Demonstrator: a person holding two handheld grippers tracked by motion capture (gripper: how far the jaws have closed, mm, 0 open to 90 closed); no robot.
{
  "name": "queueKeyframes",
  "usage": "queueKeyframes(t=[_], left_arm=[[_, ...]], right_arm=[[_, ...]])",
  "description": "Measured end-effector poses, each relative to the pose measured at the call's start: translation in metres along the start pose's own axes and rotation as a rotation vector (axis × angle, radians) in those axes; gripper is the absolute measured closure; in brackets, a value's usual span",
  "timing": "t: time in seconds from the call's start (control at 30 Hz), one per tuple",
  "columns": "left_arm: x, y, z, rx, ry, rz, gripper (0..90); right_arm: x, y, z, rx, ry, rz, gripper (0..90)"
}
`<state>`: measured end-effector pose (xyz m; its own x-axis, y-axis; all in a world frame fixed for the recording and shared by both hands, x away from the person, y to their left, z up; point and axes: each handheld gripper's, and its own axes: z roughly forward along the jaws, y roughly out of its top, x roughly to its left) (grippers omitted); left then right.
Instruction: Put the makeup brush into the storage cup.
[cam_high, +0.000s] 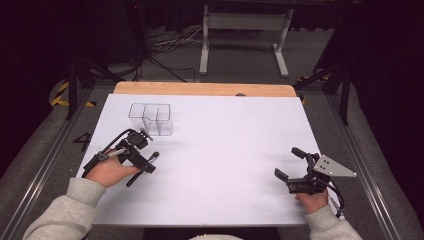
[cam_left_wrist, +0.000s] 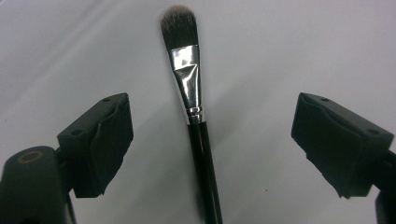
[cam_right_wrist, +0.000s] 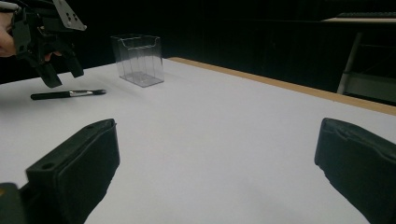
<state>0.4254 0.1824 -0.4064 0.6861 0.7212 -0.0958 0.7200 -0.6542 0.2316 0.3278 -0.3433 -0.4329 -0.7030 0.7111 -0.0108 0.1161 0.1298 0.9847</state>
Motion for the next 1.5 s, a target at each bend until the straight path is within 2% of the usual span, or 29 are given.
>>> queueKeyframes(t=[0.4, 0.5, 0.63, 0.67, 0.77, 0.97, 1.07, 1.27, 1.33, 1.5], left_arm=[[0.001, -0.001, 0.009, 0.027, -0.003, -0.003, 17.2], [0.002, -0.001, 0.01, 0.046, 0.015, -0.003, 22.4], [0.001, -0.001, 0.011, 0.054, 0.023, -0.002, 33.4], [0.001, -0.001, 0.011, 0.056, 0.026, 0.001, 33.4], [0.001, 0.0, 0.011, 0.062, 0.028, 0.001, 41.9], [0.0, -0.001, 0.013, 0.073, 0.049, -0.009, 52.7], [0.0, -0.001, 0.013, 0.068, 0.04, -0.023, 54.2], [-0.002, -0.001, 0.015, 0.086, 0.042, -0.016, 62.5], [-0.003, -0.001, 0.015, 0.088, 0.048, -0.011, 62.7], [-0.003, -0.001, 0.017, 0.098, 0.045, -0.018, 68.2]], right_arm=[[0.0, 0.0, 0.0, 0.001, -0.001, 0.003, 1.1], [0.0, 0.0, 0.0, 0.001, 0.001, 0.004, 1.3], [0.0, 0.0, 0.0, 0.003, -0.005, 0.002, 1.5], [0.0, 0.0, 0.0, 0.003, -0.005, 0.002, 1.5], [0.0, 0.0, 0.0, 0.002, -0.005, 0.0, 1.6], [0.001, 0.0, 0.001, 0.006, -0.007, -0.001, 1.7], [0.001, 0.0, 0.001, 0.006, -0.005, -0.003, 1.8], [0.001, 0.0, 0.001, 0.006, -0.007, -0.003, 1.9], [0.001, 0.0, 0.001, 0.006, -0.006, -0.005, 1.9], [0.001, 0.0, 0.001, 0.007, -0.009, -0.004, 1.9]])
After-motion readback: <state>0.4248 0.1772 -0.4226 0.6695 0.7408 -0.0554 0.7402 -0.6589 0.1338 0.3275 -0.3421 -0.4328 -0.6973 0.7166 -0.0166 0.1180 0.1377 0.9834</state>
